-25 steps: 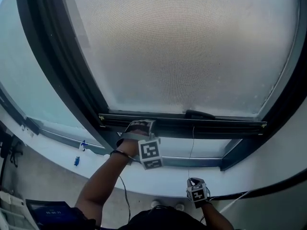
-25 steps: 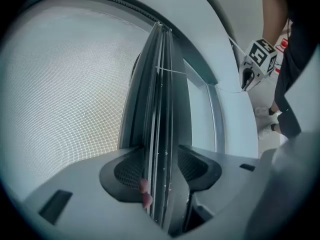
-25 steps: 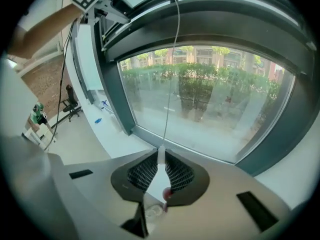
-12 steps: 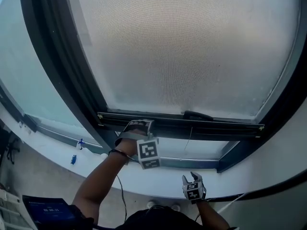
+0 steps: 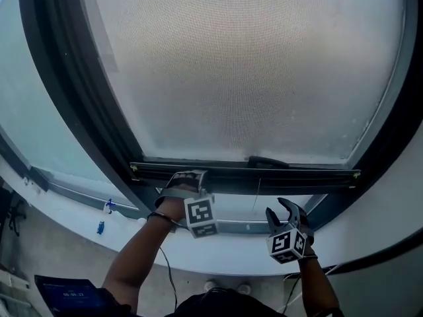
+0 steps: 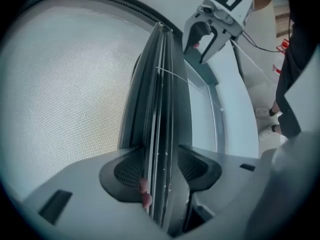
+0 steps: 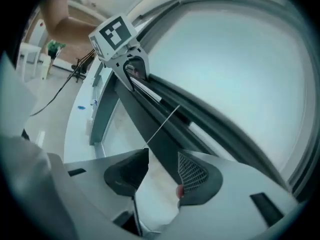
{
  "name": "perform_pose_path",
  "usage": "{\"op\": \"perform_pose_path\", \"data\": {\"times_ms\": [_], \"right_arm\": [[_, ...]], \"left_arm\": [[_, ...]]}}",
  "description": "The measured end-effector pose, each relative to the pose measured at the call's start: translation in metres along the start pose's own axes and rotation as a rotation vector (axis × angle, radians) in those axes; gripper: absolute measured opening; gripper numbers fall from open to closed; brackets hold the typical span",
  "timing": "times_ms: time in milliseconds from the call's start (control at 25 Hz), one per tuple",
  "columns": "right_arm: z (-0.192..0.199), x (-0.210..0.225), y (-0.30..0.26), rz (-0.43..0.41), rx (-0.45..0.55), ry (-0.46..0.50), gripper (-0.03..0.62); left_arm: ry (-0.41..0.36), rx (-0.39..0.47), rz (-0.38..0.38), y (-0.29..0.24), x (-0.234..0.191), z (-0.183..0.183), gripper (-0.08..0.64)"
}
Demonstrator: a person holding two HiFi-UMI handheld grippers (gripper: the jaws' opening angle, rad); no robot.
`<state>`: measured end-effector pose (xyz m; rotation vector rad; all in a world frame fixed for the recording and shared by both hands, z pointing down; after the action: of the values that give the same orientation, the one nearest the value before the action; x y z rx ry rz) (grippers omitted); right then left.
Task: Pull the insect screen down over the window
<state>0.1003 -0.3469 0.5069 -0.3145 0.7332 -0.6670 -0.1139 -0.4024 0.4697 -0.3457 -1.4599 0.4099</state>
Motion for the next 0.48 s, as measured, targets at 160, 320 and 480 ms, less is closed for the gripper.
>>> {"op": "perform_pose_path", "data": {"times_ms": [160,320,480], "right_arm": [[-0.015,0.018,0.003,0.121,-0.088,0.352,0.164],[-0.019,0.042,0.003,0.183,-0.181,0.537,0.164],[-0.015,0.057,-0.006,0.146,-0.263,0.607,0.164]], "left_arm": [[0.024,0.020,-0.014,0.001,-0.002,-0.001,0.210],[0.026,0.039,-0.055,-0.004,0.000,-0.002,0.210],[0.044,0.051,-0.007,0.002,-0.002,-0.004,0.210]]}}
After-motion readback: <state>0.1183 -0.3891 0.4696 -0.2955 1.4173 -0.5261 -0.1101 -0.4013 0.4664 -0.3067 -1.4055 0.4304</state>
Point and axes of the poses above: the fingertips, and each gripper's own axes: y backward along the fingers, x to its right, z out of its underside, the point moved 7 cm from there along y, backward along the fingers, and after that the axes turned 11 degrees about -z, right-handed, at the moved point
